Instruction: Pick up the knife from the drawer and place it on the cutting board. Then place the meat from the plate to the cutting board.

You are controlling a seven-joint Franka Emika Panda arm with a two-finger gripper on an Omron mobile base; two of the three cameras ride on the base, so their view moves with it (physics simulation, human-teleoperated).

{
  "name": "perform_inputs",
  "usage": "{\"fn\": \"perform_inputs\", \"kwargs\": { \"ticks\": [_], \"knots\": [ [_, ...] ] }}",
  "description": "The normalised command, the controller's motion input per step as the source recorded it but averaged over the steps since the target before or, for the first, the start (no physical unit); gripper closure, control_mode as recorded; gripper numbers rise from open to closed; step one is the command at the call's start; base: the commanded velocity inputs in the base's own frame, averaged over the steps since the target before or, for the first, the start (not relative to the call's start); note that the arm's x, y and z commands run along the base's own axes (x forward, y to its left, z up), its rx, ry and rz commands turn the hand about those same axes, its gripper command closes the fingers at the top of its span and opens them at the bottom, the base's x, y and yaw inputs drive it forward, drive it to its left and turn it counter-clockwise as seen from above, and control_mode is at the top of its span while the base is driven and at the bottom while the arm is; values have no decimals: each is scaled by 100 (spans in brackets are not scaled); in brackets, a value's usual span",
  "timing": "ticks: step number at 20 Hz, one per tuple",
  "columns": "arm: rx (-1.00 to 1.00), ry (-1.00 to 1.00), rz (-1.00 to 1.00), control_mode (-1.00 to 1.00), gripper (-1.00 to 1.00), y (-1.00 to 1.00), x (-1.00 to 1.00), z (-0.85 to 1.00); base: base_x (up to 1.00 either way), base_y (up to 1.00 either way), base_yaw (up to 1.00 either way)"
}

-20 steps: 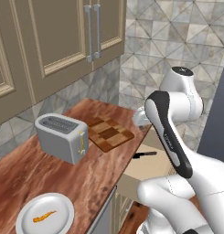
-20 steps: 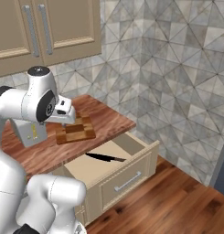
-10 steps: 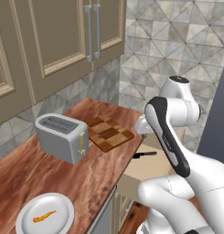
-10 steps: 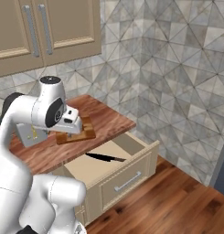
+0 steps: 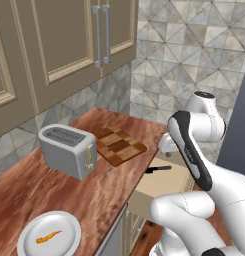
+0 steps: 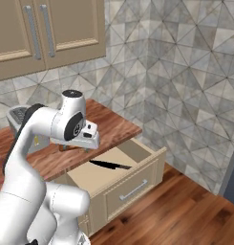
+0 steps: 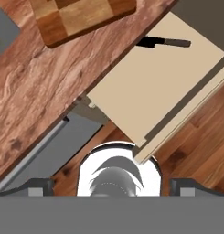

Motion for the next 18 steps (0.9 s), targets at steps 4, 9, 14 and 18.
{"fn": "perform_inputs", "kwargs": {
  "ticks": [4,9,14,18],
  "knots": [
    [0,9,0,-100,-100,-26,16,-32,0,0,0],
    [0,10,0,-100,-100,-4,27,-35,0,0,0],
    [0,5,0,-100,-100,-6,27,-34,0,0,0],
    [0,4,0,-100,-100,-21,20,-32,0,0,0]
  ]
}}
